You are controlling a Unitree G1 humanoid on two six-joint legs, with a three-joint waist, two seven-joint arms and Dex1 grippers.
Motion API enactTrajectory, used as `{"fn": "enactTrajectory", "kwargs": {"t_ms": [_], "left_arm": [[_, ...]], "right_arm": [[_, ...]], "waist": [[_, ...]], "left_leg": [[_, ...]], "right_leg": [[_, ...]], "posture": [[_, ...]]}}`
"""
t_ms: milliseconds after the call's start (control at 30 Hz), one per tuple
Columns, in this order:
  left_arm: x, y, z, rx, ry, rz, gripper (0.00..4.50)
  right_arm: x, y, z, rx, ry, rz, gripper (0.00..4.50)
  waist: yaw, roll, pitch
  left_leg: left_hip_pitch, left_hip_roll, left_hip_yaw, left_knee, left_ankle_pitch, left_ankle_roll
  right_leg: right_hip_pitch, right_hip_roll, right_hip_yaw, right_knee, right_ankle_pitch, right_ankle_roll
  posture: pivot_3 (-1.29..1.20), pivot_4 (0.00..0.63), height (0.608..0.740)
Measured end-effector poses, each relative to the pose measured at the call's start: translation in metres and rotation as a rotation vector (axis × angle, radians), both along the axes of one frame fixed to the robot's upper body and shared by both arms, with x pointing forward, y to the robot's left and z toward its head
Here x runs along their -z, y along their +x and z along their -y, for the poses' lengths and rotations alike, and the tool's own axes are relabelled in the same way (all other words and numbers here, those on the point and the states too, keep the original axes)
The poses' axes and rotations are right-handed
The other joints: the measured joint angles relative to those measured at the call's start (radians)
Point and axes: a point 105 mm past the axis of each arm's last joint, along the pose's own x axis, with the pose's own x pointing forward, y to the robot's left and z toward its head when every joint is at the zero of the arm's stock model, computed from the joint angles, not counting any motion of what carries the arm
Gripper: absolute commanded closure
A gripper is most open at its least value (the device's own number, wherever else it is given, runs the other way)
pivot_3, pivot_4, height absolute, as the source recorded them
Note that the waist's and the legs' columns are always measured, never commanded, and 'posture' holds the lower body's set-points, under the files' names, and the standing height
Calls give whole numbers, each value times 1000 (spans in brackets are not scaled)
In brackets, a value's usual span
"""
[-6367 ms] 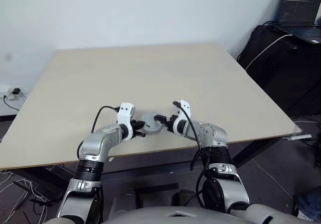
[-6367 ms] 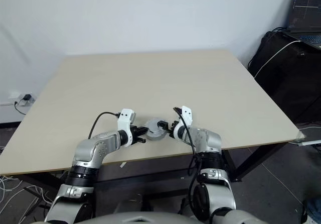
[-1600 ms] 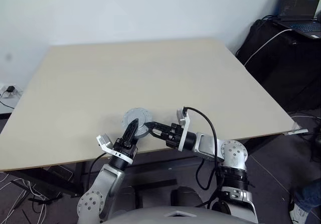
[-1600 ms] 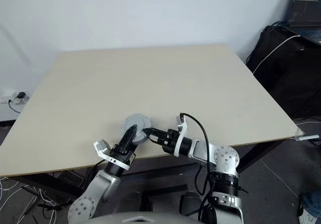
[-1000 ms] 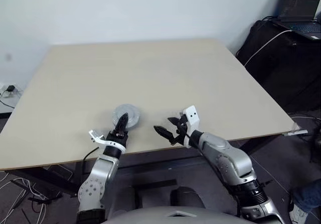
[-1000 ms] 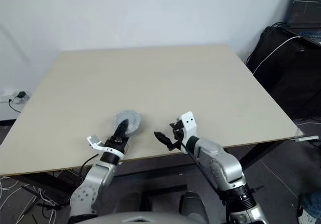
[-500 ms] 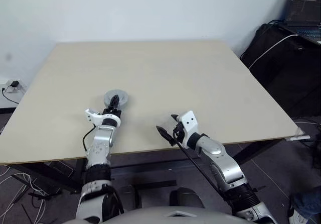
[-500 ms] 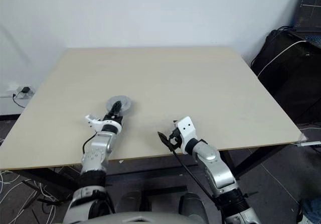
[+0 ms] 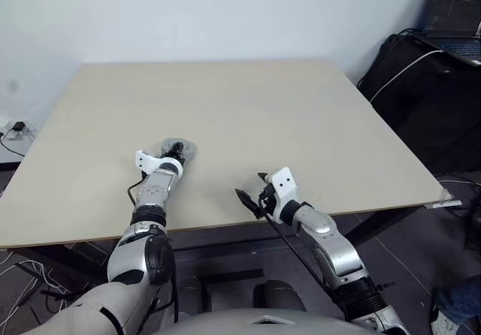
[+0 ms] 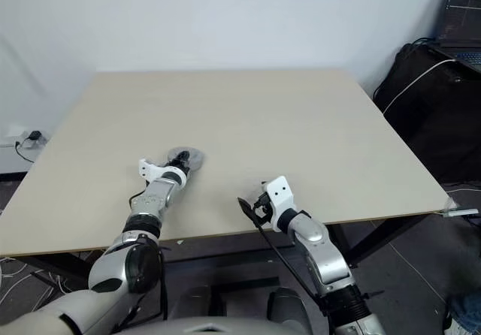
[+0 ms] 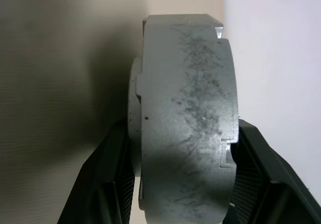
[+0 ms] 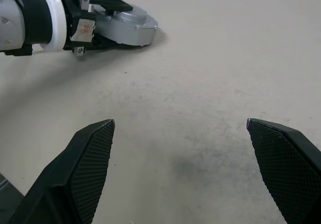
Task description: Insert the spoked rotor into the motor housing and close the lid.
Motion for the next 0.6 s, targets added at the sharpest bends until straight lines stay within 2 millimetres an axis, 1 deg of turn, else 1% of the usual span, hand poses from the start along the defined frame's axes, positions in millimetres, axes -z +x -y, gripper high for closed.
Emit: {"fn": "enactTrajectory", "kwargs": {"t_ms": [33, 133, 200, 300, 367, 500, 600], "left_arm": [[1, 0, 0, -2, -2, -3, 1683], [3, -1, 0, 4, 12, -13, 792], [1, 0, 0, 7, 17, -9, 86], [2, -5, -4, 22, 54, -19, 32], [4, -13, -6, 31, 70, -24, 32], [7, -37, -8, 63, 89, -29, 32], [11, -64, -7, 107, 123, -45, 32]], "right_arm": [[0, 0, 0, 0, 1, -1, 0], [1, 0, -1, 0, 2, -6, 0], [2, -1, -2, -1, 4, -18, 0], [2, -2, -3, -2, 8, -22, 0], [3, -3, -3, 0, 11, -28, 0], [6, -4, -4, 0, 13, -44, 0], [6, -4, -6, -3, 18, -49, 0]], "waist": [[0, 0, 0], [0, -1, -1], [-1, 0, -1], [-10, 0, -1], [-18, 0, -2], [-25, 2, -7], [-27, 4, -12]], "left_leg": [[0, 0, 0, 0, -1, -1], [1, 0, -1, 1, -1, -3], [6, 0, -1, 0, -1, -4], [16, 1, 1, -3, -2, -4], [17, 1, 1, -3, -2, -4], [18, 1, 1, -4, -3, -5], [19, 1, 2, -4, -4, -5]], "right_leg": [[0, 0, 0, 0, 0, 0], [1, 0, 0, 1, 0, 0], [6, 0, 0, 1, 0, 0], [11, -2, 0, 0, 0, 0], [10, -2, -1, 0, 0, -1], [10, -3, 0, 0, -1, -1], [10, -3, 0, 0, -2, -2]], "posture": [[0, 0, 740], [0, 0, 740], [0, 0, 740], [0, 0, 740], [0, 0, 740], [0, 0, 740], [0, 0, 740]]}}
